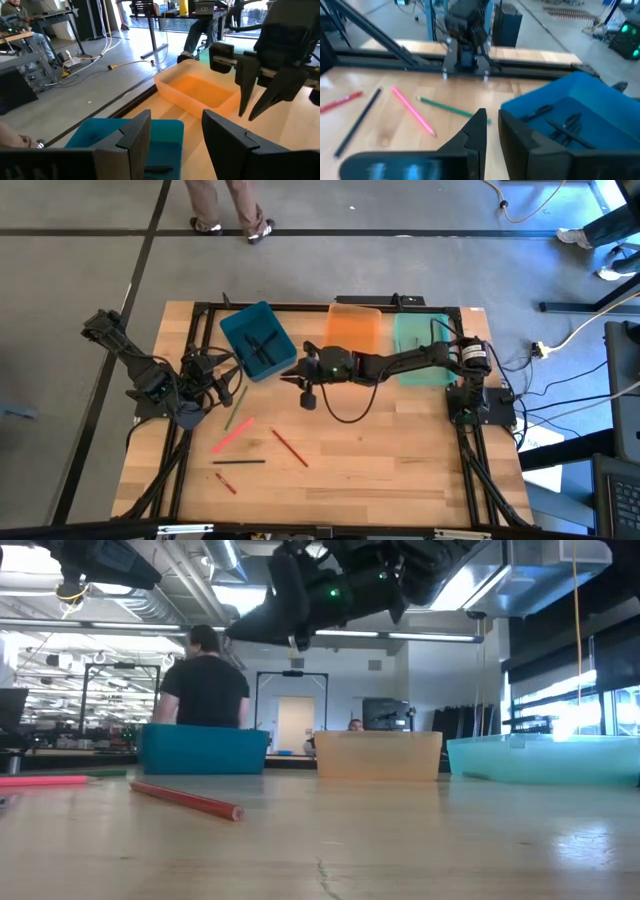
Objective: Sort crayons/erasers/pens/pencils in bins
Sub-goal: Put the red crayon into the light blue bin
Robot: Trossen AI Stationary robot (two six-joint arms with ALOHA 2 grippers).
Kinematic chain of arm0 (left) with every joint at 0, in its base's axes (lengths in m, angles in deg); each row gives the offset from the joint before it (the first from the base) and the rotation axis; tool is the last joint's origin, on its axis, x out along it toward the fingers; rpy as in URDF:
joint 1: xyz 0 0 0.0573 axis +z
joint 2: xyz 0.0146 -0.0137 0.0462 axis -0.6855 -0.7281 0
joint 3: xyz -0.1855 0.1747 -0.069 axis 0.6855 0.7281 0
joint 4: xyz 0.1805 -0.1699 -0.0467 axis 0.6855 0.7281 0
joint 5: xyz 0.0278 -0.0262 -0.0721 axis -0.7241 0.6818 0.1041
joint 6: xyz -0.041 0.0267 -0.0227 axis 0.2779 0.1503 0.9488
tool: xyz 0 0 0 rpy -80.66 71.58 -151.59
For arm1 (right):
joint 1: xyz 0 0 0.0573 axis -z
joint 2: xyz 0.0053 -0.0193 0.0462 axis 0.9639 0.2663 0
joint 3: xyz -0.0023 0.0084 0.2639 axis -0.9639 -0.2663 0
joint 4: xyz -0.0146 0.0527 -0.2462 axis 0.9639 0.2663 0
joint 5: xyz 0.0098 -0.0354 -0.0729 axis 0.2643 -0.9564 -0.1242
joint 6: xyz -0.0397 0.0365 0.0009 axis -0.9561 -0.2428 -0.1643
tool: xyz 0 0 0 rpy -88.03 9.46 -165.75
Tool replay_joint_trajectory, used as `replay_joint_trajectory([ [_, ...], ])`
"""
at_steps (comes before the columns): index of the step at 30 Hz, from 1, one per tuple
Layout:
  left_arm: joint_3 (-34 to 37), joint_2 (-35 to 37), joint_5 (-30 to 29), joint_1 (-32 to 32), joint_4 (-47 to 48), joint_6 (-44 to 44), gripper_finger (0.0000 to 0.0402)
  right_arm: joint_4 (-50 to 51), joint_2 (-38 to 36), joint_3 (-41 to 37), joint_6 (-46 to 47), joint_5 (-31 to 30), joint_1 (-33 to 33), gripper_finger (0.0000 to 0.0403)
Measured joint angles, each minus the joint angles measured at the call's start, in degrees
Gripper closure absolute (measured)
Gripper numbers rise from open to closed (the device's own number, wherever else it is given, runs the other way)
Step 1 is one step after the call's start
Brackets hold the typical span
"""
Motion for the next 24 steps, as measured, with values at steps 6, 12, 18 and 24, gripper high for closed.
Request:
replay_joint_trajectory([
  [6,0.00,-0.08,1.36,0.00,-0.02,0.46,0.0231,-2.81,-0.02,0.00,1.50,-0.01,-0.30,0.0349],
  [12,0.45,-1.79,2.82,0.00,-0.43,5.19,0.0231,-2.58,-0.03,0.00,2.70,-0.04,-2.93,0.0349],
  [18,2.16,-5.49,10.03,0.00,-3.05,9.53,0.0231,-3.41,1.12,0.00,2.76,-3.09,-8.12,0.0349],
  [24,2.23,-11.08,17.08,-0.09,-10.50,9.47,0.0231,-5.62,5.65,2.35,3.55,-4.03,-13.00,0.0349],
])
